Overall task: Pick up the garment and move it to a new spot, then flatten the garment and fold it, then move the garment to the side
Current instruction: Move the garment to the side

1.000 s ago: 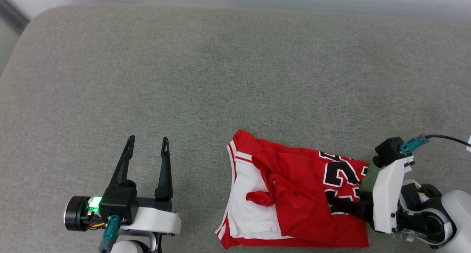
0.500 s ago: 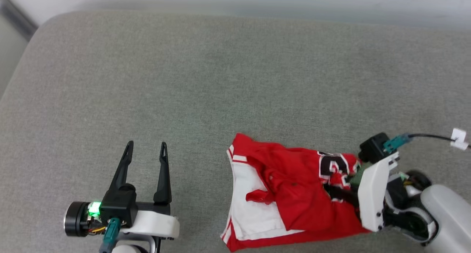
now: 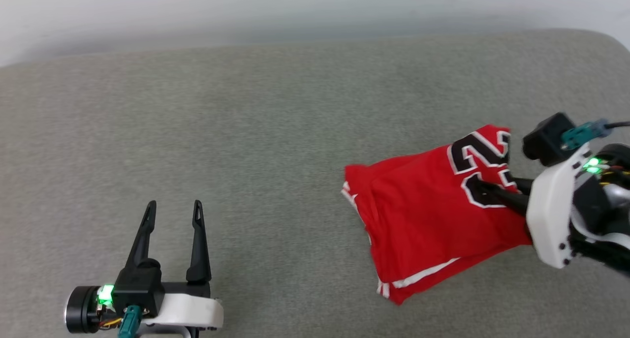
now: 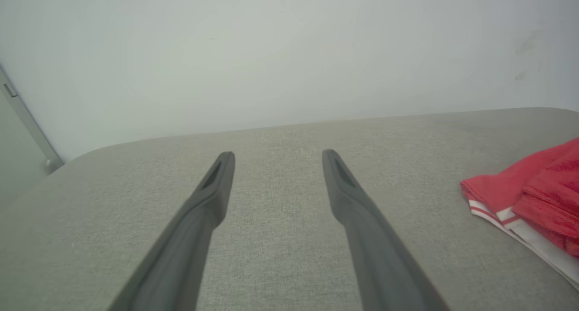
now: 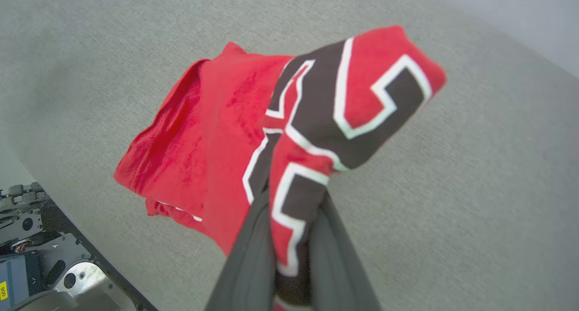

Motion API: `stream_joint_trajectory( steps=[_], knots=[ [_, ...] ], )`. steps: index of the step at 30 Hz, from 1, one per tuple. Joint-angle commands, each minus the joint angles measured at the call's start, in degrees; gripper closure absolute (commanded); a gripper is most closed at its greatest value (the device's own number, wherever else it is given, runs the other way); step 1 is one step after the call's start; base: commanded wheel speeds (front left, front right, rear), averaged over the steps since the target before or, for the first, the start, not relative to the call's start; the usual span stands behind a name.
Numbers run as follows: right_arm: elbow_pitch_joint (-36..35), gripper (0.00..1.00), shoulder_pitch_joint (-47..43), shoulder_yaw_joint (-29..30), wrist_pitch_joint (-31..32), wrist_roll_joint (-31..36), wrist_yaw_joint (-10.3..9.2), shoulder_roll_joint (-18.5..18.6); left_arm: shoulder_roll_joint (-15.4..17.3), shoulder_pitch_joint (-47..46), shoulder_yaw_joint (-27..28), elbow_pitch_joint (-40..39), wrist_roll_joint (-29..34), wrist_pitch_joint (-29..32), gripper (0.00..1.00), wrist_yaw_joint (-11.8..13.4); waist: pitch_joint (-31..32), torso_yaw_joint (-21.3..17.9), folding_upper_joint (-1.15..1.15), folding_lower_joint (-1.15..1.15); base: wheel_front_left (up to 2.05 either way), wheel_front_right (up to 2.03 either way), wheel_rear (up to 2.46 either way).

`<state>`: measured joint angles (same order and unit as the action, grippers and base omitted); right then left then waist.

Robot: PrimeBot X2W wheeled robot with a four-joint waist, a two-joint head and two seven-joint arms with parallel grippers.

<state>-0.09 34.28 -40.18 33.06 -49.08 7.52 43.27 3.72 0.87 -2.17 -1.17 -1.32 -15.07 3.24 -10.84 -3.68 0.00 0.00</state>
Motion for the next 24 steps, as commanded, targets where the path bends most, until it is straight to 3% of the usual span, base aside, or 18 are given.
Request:
stream_joint_trajectory(
  steps=[1,6,13,24],
  knots=[
    [-0.3,1.0,0.92,0.71,0.18,0.22,-0.06,1.42,0.31,-0.46,0.19,-0.51,0.2,-0.13,0.0,0.02,-1.7,-3.46,0.0,0.0,0.0,0.0,0.0],
    [1.8,1.0,0.85,4.51,0.46,2.26,-0.07,6.61,0.82,-2.12,0.93,-1.76,0.78,-0.13,0.0,0.21,-4.96,-6.53,0.0,0.0,0.0,0.0,0.0],
    [9.56,1.0,2.48,11.66,0.32,6.95,-0.07,9.56,3.03,-4.42,2.02,-3.93,1.62,-0.13,0.0,0.14,-11.0,-9.42,0.0,0.0,0.0,0.0,0.0],
    [24.57,1.0,7.8,24.43,-1.27,14.9,-0.08,6.67,6.12,-8.56,1.7,-7.14,2.57,-0.12,0.0,-0.17,-20.87,-11.13,0.0,0.0,0.0,0.0,0.0]
  ],
)
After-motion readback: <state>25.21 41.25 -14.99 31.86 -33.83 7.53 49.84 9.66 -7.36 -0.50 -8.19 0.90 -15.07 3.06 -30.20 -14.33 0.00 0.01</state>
